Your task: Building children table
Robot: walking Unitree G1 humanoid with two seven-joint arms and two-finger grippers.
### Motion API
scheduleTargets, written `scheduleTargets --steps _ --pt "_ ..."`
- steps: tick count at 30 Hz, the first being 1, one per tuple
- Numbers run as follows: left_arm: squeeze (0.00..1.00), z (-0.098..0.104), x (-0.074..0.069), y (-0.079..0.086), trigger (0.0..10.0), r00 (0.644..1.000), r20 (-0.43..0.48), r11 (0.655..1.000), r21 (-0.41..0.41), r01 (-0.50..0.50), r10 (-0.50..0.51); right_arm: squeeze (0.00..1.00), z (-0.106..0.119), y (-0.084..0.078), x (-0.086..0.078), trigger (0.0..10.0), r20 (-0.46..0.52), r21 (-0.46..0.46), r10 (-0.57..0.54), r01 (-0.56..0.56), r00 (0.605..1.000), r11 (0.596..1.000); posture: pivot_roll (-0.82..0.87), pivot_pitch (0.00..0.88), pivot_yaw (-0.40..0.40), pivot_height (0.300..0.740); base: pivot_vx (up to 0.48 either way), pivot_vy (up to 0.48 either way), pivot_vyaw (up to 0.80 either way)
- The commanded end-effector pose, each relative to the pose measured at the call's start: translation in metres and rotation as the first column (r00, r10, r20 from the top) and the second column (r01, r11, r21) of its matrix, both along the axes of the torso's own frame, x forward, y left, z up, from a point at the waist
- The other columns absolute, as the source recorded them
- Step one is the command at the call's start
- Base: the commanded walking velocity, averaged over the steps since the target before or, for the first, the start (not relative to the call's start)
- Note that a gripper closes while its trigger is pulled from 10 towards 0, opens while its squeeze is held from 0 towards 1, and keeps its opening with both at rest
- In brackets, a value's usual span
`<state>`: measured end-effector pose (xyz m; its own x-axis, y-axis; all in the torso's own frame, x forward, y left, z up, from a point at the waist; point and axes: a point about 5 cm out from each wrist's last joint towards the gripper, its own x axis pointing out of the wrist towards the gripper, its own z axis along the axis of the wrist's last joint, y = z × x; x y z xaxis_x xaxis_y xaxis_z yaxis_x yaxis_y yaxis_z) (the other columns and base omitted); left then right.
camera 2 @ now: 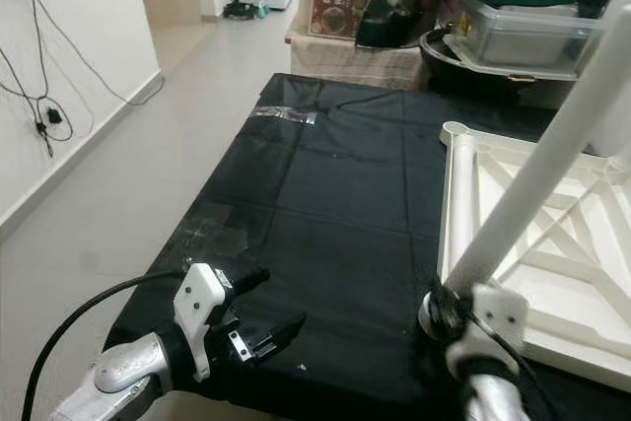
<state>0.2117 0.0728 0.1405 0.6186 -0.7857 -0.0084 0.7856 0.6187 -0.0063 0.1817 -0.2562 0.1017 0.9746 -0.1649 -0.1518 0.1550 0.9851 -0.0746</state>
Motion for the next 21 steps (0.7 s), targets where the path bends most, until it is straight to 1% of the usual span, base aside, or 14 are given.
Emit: scheduleTargets --steps 1,3,4,6,7,8,10,11,12,13,15,16,18,21 --pt "0.00 0.001 -0.002 -0.002 10.0 1.000 -0.009 1.000 -0.004 0.006 -0.006 0.00 -0.006 -0.003 -0.005 10.0 -0.043 0.046 0.085 -0.083 0.995 0.995 0.17 0.000 -0.045 0.740 0.000 0.000 0.00" --pt "0.00 0.001 -0.002 -0.002 10.0 1.000 -0.009 1.000 -0.004 0.006 -0.006 0.00 -0.010 0.001 -0.009 10.0 -0.080 0.097 0.178 -0.170 0.981 0.981 0.17 0.000 -0.045 0.740 0.000 0.000 0.00" --pt "0.00 0.001 -0.002 -0.002 10.0 1.000 -0.009 1.000 -0.004 0.006 -0.006 0.00 -0.010 0.001 -0.009 10.0 -0.080 0.097 0.178 -0.170 0.981 0.981 0.17 0.000 -0.045 0.740 0.000 0.000 0.00" --pt "0.00 0.002 -0.001 -0.002 10.0 1.000 -0.005 1.000 -0.001 0.006 -0.007 0.00 -0.014 0.009 -0.022 10.0 -0.158 0.195 0.371 -0.340 0.915 0.920 0.17 0.000 -0.045 0.740 0.000 0.000 0.00" --pt "0.00 0.002 -0.001 -0.002 10.0 1.000 -0.005 1.000 -0.001 0.006 -0.007 0.00 -0.014 0.009 -0.022 10.0 -0.158 0.195 0.371 -0.340 0.915 0.920 0.17 0.000 -0.045 0.740 0.000 0.000 0.00" --pt "0.00 0.002 -0.001 -0.002 10.0 1.000 -0.003 1.000 0.001 0.007 -0.007 0.00 -0.006 0.017 -0.030 10.0 -0.144 0.257 0.510 -0.466 0.848 0.847 0.17 0.000 -0.036 0.740 0.000 0.000 0.00" --pt "0.00 0.002 -0.001 -0.002 10.0 1.000 -0.003 1.000 0.001 0.007 -0.007 0.00 -0.006 0.017 -0.030 10.0 -0.144 0.257 0.510 -0.466 0.848 0.847 0.17 0.000 -0.036 0.740 0.000 0.000 0.00" --pt "0.00 0.002 -0.001 -0.002 10.0 1.000 -0.004 1.000 0.001 0.007 -0.007 0.00 -0.001 0.020 -0.030 10.0 -0.118 0.272 0.545 -0.501 0.830 0.822 0.17 0.000 -0.036 0.740 0.000 0.000 0.00" --pt "0.00 0.002 -0.001 -0.001 10.0 1.000 -0.004 1.000 0.001 0.008 -0.008 0.00 0.010 0.028 -0.025 10.0 -0.049 0.316 0.588 -0.546 0.808 0.776 0.17 0.000 -0.036 0.740 0.000 0.000 0.00" --pt "0.00 0.002 -0.001 -0.001 10.0 1.000 -0.004 1.000 0.001 0.008 -0.008 0.00 0.010 0.028 -0.025 10.0 -0.049 0.316 0.588 -0.546 0.808 0.776 0.17 0.000 -0.036 0.740 0.000 0.000 0.00" --pt "0.00 0.002 -0.001 -0.002 10.0 1.000 -0.003 1.000 0.002 0.010 -0.010 0.00 0.033 0.045 -0.004 10.0 0.107 0.336 0.613 -0.608 0.783 0.719 0.17 0.000 -0.036 0.740 0.000 0.000 0.00" --pt "0.00 0.002 -0.001 -0.002 10.0 1.000 -0.001 1.000 0.003 0.011 -0.011 0.00 0.046 0.054 0.017 10.0 0.194 0.316 0.573 -0.603 0.797 0.732 0.18 0.000 -0.040 0.740 0.000 0.000 0.00" --pt "0.00 0.002 -0.001 -0.001 10.0 1.000 0.001 1.000 0.004 0.013 -0.013 0.00 0.062 0.065 0.043 10.0 0.287 0.284 0.502 -0.573 0.816 0.769 0.19 0.000 -0.042 0.740 0.000 0.000 0.00" --pt "0.00 0.002 -0.001 -0.001 10.0 1.000 0.001 1.000 0.004 0.013 -0.013 0.00 0.062 0.065 0.043 10.0 0.287 0.284 0.502 -0.573 0.816 0.769 0.19 0.000 -0.042 0.740 0.000 0.000 0.00"
